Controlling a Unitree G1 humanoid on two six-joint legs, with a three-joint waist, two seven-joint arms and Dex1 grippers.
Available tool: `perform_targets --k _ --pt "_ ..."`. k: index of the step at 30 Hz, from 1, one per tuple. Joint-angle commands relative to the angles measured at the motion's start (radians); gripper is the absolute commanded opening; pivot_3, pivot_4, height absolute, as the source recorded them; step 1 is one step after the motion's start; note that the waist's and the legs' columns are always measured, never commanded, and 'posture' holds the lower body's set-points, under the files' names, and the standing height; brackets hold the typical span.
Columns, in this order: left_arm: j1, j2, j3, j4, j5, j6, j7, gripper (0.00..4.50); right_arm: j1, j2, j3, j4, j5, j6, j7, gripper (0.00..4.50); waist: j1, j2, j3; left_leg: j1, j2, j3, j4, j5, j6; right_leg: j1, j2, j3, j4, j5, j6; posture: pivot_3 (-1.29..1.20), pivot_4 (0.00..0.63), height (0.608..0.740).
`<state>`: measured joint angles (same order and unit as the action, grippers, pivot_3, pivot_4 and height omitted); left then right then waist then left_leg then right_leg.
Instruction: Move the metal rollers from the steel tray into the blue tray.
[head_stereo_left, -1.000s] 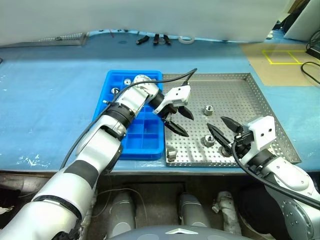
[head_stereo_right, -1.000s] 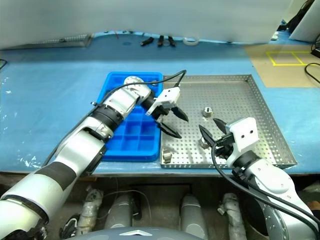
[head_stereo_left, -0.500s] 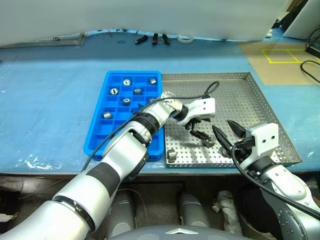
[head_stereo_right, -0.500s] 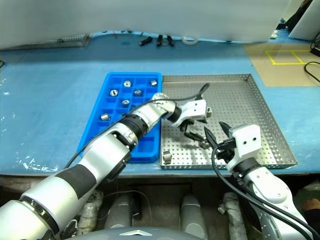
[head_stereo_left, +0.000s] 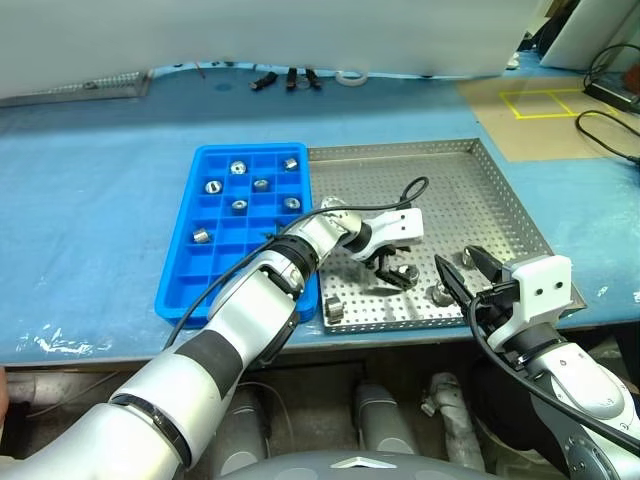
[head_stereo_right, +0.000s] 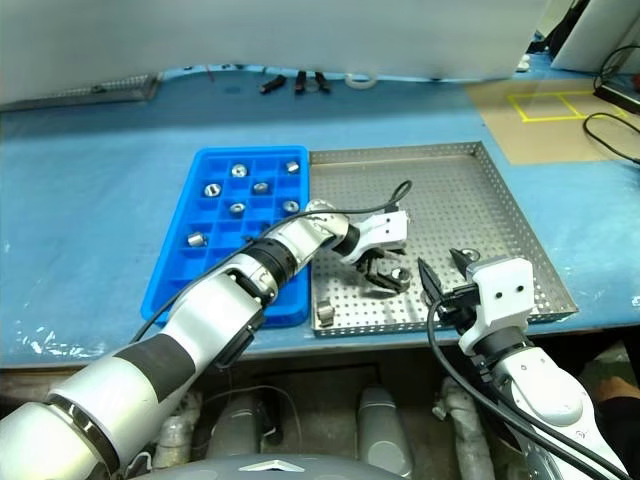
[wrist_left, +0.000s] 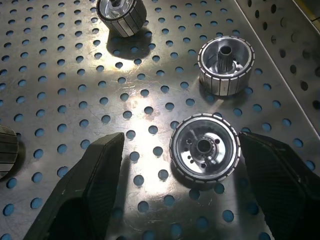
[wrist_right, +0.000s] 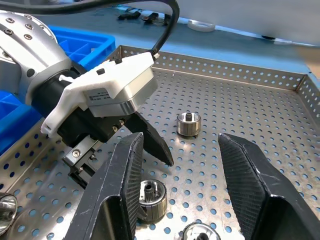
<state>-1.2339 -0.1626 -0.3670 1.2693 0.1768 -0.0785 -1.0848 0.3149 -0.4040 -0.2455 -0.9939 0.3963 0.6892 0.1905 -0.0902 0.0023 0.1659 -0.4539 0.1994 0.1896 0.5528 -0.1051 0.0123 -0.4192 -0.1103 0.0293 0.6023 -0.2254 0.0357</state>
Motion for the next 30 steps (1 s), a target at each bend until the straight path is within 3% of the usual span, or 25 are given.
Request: perform_targets --k 1,7,10,13,16,20,30 --pt "0.015 -0.053 0.008 -0.011 0.008 -0.009 -0.006 3.83 -0.003 -0.005 -0.033 -0.052 0.004 0.004 -0.011 2.47 -0.006 0.0 0.0 0.0 0.0 0.0 0.0 0.0 0.0 0.0 0.0 0.0 0.0 0.0 0.0 -0.7 0.15 0.74" --pt "0.026 -0.058 0.013 -0.011 0.01 -0.002 -0.01 3.83 0.004 -0.001 -0.034 -0.043 -0.003 0.0 -0.005 2.47 -0.011 0.0 0.0 0.0 0.0 0.0 0.001 0.0 0.001 0.0 0.0 0.0 0.0 0.0 0.0 -0.7 0.15 0.74" --pt "0.035 -0.054 0.009 -0.013 0.013 -0.01 -0.031 3.28 0.009 0.002 -0.028 -0.041 -0.009 -0.006 -0.005 2.47 -0.011 0.0 0.0 -0.001 0.0 0.0 0.002 -0.001 0.001 0.0 0.0 0.0 0.0 0.0 0.0 -0.7 0.15 0.74" --pt "0.041 -0.052 0.007 -0.015 0.019 -0.011 -0.029 2.41 0.011 0.004 -0.021 -0.04 -0.015 -0.009 -0.006 2.47 -0.012 0.0 0.0 -0.001 0.0 0.0 0.002 -0.001 0.002 0.0 0.0 0.0 0.0 0.0 0.0 -0.7 0.15 0.74" --pt "0.047 -0.054 0.012 -0.023 0.009 -0.013 -0.079 2.41 0.012 0.008 -0.017 -0.039 -0.02 -0.011 -0.006 2.47 -0.014 0.0 0.0 -0.001 0.0 0.0 0.003 -0.001 0.002 0.0 -0.001 0.0 0.0 0.0 0.0 -0.7 0.15 0.74" --pt "0.048 -0.054 0.01 -0.017 0.022 -0.011 -0.042 1.69 0.013 0.01 -0.016 -0.038 -0.027 -0.013 -0.005 2.47 -0.023 0.0 0.0 -0.001 -0.001 0.0 0.003 -0.002 0.002 0.001 -0.001 0.0 -0.001 0.0 0.0 -0.7 0.15 0.74" --pt "0.023 -0.006 0.083 -0.045 -0.042 0.006 -0.071 1.69 -0.002 0.009 -0.011 -0.023 -0.02 -0.025 0.015 2.47 -0.04 0.0 0.0 -0.002 -0.001 0.0 0.007 -0.003 0.004 0.002 -0.002 0.0 -0.001 -0.001 0.002 -0.67 0.15 0.74"
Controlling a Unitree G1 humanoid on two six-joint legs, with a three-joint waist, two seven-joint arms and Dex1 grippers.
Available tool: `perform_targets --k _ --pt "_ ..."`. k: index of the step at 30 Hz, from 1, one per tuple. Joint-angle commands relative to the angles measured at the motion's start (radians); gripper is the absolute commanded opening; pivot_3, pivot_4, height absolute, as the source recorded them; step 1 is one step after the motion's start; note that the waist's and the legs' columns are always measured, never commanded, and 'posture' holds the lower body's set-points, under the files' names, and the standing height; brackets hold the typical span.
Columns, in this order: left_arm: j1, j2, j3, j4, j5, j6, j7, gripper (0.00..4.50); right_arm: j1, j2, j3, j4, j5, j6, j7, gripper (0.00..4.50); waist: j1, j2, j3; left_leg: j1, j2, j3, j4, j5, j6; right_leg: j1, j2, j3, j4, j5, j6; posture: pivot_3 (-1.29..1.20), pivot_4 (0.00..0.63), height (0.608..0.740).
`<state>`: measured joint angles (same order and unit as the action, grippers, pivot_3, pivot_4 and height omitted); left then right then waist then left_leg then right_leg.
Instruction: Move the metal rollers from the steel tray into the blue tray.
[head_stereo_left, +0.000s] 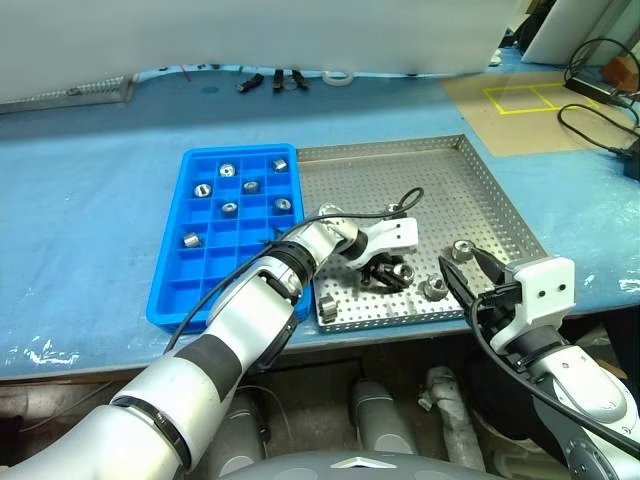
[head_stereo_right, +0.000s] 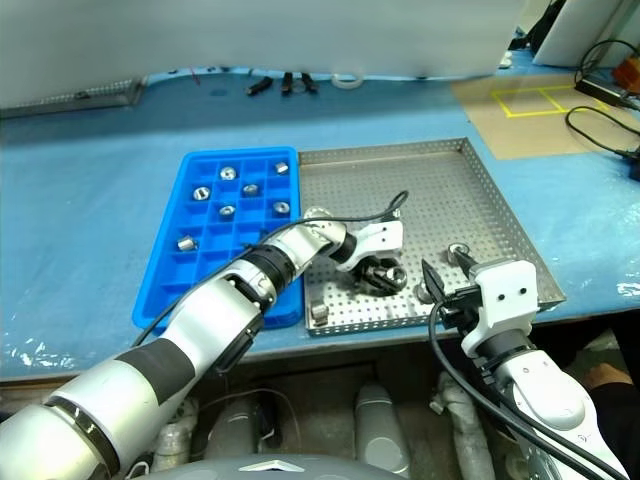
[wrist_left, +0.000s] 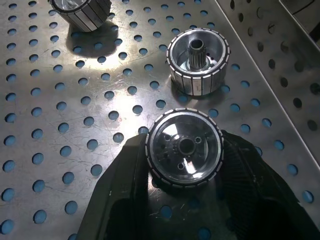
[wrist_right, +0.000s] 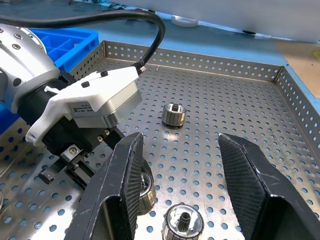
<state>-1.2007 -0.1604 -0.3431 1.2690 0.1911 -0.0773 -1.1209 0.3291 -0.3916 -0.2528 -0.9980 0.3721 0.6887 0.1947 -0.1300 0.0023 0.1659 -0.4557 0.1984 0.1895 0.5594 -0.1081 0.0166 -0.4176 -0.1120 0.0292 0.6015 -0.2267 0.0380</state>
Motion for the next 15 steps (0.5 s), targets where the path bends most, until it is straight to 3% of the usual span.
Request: perform_targets --k 1,9,15 --pt "-0.016 0.01 0.08 -0.057 -0.073 0.011 -0.047 1.69 -0.029 -0.008 -0.003 -0.012 0.01 -0.025 0.019 2.47 -0.001 0.0 0.0 0.0 0.0 0.0 0.001 0.0 0.0 0.0 0.0 0.0 0.0 0.0 0.0 -0.66 0.15 0.74" --pt "0.017 0.191 0.169 -0.271 -0.175 0.128 -0.208 1.69 -0.207 -0.067 0.025 0.086 0.052 -0.011 0.097 2.47 0.006 0.0 0.0 0.0 0.001 0.0 0.001 0.0 0.001 -0.001 0.0 -0.001 0.002 0.002 -0.003 -0.52 0.15 0.74" --pt "0.107 0.345 0.233 -0.504 -0.22 0.277 -0.119 1.69 -0.391 -0.102 0.095 0.224 0.069 -0.022 0.176 2.47 0.052 0.0 0.0 0.0 0.002 0.0 0.001 0.0 0.0 -0.001 0.0 -0.002 0.003 0.002 -0.003 -0.32 0.15 0.74"
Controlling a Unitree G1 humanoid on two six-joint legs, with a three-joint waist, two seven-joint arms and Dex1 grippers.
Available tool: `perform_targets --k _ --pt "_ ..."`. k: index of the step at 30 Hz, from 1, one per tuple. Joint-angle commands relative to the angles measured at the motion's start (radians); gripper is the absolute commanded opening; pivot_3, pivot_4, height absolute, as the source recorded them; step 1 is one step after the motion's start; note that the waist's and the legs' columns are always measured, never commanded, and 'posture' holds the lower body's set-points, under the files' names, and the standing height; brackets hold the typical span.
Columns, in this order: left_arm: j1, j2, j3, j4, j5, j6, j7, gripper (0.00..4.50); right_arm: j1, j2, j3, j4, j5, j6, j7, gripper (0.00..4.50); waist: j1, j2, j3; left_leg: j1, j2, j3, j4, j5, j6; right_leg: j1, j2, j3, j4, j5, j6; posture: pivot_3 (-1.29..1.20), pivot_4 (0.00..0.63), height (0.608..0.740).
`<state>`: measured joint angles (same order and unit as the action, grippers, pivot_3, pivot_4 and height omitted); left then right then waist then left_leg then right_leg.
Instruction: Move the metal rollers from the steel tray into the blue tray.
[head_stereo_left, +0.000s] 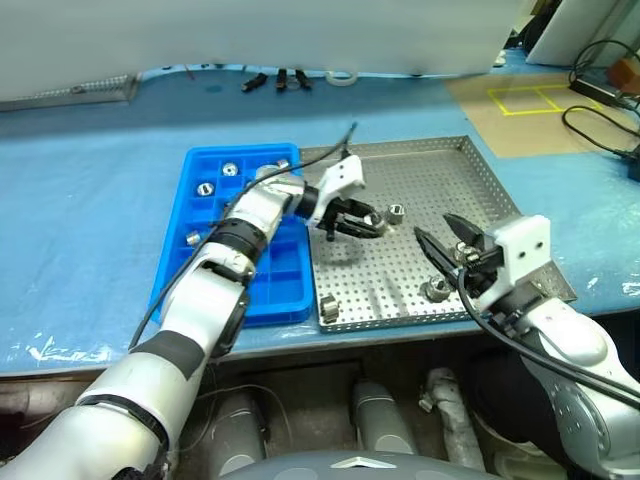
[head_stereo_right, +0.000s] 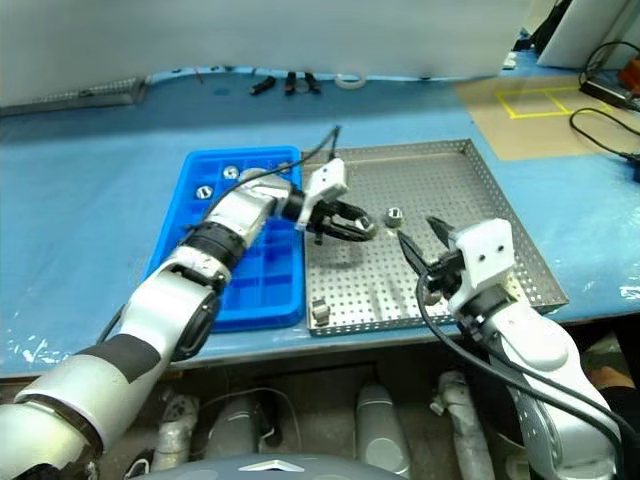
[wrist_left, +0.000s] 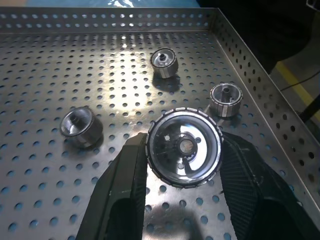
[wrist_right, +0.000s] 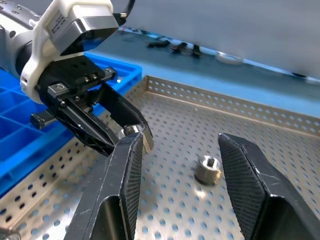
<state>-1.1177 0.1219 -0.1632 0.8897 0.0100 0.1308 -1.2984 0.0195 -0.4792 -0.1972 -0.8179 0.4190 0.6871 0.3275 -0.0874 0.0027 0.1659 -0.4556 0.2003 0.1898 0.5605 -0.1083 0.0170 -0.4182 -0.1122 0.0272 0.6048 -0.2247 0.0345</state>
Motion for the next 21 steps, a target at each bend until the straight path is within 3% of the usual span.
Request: perform_targets --k 1,8,13,17,21 --pt "0.04 0.085 0.064 -0.16 -0.045 0.095 0.081 1.69 -0.109 -0.017 0.05 0.069 0.024 -0.025 0.06 2.47 0.022 0.0 0.0 0.001 0.001 0.001 0.0 0.0 0.0 0.0 0.001 0.0 0.0 0.0 0.0 -0.26 0.15 0.74" --pt "0.306 0.286 0.149 -0.606 -0.102 0.325 0.201 1.69 -0.364 -0.007 0.19 0.317 0.019 -0.095 0.233 2.47 0.113 0.001 0.0 0.004 0.005 0.002 -0.005 0.003 -0.005 -0.001 0.002 -0.001 0.002 0.001 -0.002 -0.04 0.15 0.74" --pt "0.501 0.38 0.197 -0.902 -0.167 0.469 0.261 1.69 -0.46 0.017 0.244 0.419 0.017 -0.137 0.305 2.47 0.186 0.001 0.001 0.002 0.006 0.002 -0.009 0.004 -0.007 -0.002 0.002 -0.004 0.002 0.0 -0.002 0.08 0.15 0.74" --pt "0.674 0.436 0.262 -1.133 -0.243 0.586 0.312 1.69 -0.506 0.055 0.307 0.403 0.027 -0.124 0.33 2.47 0.21 0.001 0.0 0.002 0.006 0.002 -0.011 0.005 -0.008 -0.002 0.001 -0.005 0.002 0.0 -0.002 0.15 0.15 0.74" --pt "0.781 0.454 0.303 -1.246 -0.288 0.653 0.379 1.69 -0.565 0.077 0.322 0.445 0.003 -0.117 0.317 2.47 0.22 0.001 0.0 0.004 0.006 0.001 -0.017 0.01 -0.015 -0.004 0.002 -0.007 0.004 0.0 -0.002 0.19 0.15 0.74"
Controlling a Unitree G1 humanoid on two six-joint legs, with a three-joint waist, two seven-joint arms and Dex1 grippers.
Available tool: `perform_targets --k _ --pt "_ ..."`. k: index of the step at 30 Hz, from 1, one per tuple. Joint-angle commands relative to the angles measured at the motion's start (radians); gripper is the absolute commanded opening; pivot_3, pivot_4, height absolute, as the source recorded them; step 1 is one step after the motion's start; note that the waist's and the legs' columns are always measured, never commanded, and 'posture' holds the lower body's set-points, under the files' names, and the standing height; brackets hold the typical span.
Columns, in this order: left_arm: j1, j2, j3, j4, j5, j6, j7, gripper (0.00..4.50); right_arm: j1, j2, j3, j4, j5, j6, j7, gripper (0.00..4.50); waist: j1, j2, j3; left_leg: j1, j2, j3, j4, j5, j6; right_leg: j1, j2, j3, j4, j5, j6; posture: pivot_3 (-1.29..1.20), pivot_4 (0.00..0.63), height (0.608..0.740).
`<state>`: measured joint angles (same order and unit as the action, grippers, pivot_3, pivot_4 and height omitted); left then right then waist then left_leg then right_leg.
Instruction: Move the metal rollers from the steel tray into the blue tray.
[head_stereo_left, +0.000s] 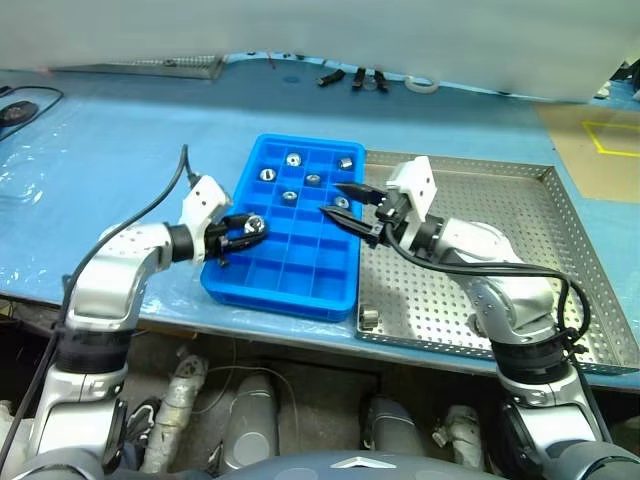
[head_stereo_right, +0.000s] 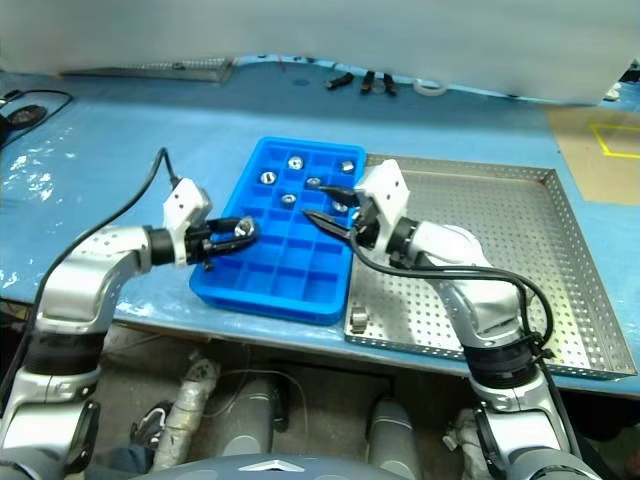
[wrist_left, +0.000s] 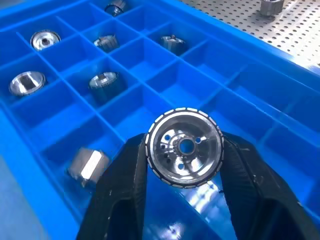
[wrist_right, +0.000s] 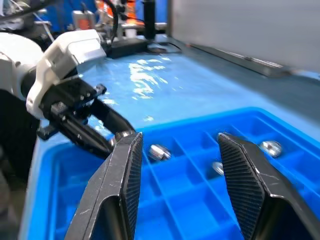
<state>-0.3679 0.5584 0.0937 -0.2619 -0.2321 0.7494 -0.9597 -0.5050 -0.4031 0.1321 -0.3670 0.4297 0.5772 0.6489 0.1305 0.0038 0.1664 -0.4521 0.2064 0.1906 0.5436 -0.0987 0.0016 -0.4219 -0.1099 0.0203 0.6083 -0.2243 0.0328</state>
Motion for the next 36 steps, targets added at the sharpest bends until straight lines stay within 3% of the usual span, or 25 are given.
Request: perform_targets --k 1,13,22,30,36 --pt "0.049 0.019 0.046 -0.112 -0.054 0.041 0.052 1.69 -0.048 -0.001 -0.005 0.002 -0.012 -0.006 -0.002 2.47 0.004 0.0 0.0 0.0 0.0 -0.001 -0.001 0.001 -0.002 0.0 0.0 -0.001 0.001 0.0 0.0 0.21 0.15 0.74" --pt "0.2 0.076 0.059 -0.143 -0.1 0.025 0.136 1.69 -0.048 -0.016 0.001 0.051 -0.052 -0.021 0.031 2.47 0.019 0.0 0.0 0.0 0.0 -0.012 -0.004 0.004 -0.007 -0.001 0.003 -0.002 0.0 0.0 0.0 0.21 0.15 0.74" --pt "0.227 0.096 0.017 -0.108 -0.116 -0.009 0.151 1.69 -0.036 -0.023 -0.006 0.022 -0.054 -0.005 0.02 2.47 0.018 0.0 0.0 0.001 0.0 -0.011 -0.004 0.005 -0.007 -0.001 0.003 -0.002 0.002 0.0 -0.001 0.19 0.15 0.74" --pt "0.197 0.126 0.031 -0.052 -0.128 -0.042 0.155 4.27 -0.039 -0.023 -0.015 0.0 -0.049 0.015 0.004 2.47 0.011 0.0 0.0 0.005 0.0 -0.012 -0.004 0.006 -0.009 -0.001 0.004 0.001 0.005 0.0 -0.001 0.16 0.15 0.74" --pt "0.098 0.08 0.002 -0.049 -0.169 -0.022 0.183 4.27 -0.035 -0.03 -0.028 -0.026 -0.046 0.029 -0.017 2.47 0.006 0.0 0.0 0.006 0.0 -0.012 -0.004 0.006 -0.01 -0.001 0.004 0.001 0.008 0.0 0.0 0.12 0.15 0.74"
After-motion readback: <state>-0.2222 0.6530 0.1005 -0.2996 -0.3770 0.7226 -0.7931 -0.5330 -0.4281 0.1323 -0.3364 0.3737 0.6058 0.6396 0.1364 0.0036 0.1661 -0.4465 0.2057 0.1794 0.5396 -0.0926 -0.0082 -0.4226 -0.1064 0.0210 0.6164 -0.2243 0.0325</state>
